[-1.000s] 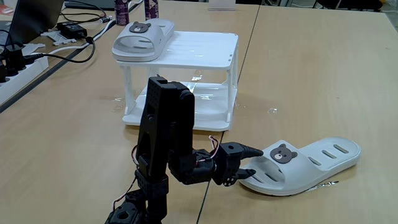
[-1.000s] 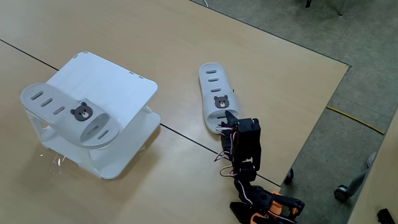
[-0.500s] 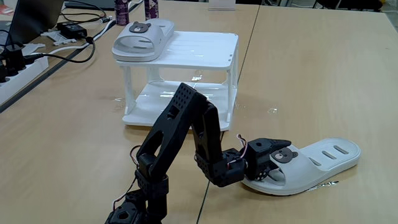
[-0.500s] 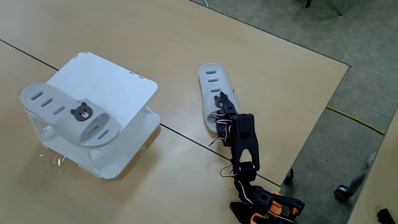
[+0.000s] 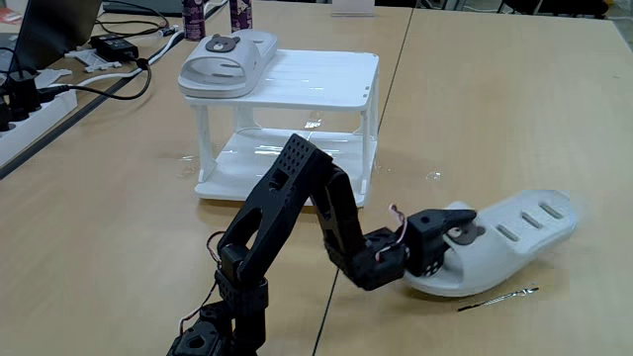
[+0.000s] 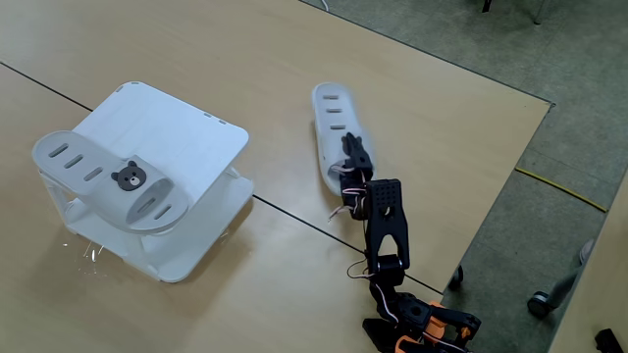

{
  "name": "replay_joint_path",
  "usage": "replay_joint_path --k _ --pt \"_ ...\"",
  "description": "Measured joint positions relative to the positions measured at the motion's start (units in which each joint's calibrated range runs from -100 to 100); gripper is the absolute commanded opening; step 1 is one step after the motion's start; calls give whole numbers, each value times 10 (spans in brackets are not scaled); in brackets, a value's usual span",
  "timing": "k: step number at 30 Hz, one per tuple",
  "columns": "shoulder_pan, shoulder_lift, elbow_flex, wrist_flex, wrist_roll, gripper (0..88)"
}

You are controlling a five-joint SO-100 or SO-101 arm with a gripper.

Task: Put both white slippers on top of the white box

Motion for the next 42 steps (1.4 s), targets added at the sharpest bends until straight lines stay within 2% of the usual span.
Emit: replay_joint_path --k 9,11,19,23,25,35,42 --pt "26 -223 -186 471 0 8" --pt "26 -282 -228 542 0 8" --pt "26 -478 -258 696 0 8" --pt "22 -509 -260 700 0 8" --pt "-7 -509 -263 700 0 8" --pt "-285 -508 -288 700 0 8" --pt "-399 -462 -296 700 0 8"
